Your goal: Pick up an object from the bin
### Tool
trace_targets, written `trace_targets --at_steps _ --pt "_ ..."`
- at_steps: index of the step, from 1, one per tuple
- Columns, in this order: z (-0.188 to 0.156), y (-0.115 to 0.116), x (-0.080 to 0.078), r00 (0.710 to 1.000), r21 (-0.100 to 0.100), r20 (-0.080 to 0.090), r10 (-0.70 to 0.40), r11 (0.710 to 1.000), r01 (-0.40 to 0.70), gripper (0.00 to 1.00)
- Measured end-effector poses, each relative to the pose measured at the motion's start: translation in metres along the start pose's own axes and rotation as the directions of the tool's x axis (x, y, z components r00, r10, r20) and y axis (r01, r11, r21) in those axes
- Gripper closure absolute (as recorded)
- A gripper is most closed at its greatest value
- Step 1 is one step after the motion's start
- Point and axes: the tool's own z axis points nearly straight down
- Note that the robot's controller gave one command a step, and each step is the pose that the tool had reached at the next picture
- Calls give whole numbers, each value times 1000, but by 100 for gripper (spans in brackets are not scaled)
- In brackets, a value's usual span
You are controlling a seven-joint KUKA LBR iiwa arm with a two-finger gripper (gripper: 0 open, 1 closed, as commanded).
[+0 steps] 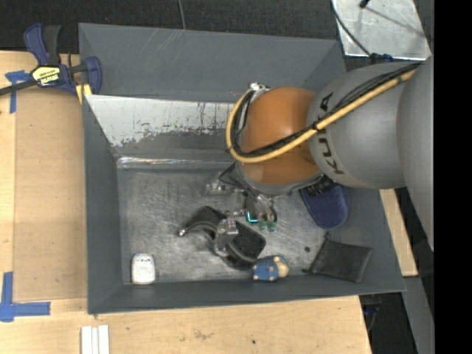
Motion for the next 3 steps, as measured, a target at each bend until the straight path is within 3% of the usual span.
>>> trace_targets --at_steps 1,2,3 --pt "29 -18 2 989 -9 11 147 989 -147 0" --pt "31 -16 7 989 -8 -13 147 989 -147 100" --pt "-110 0 7 1000 0 10 -21 1000 21 100"
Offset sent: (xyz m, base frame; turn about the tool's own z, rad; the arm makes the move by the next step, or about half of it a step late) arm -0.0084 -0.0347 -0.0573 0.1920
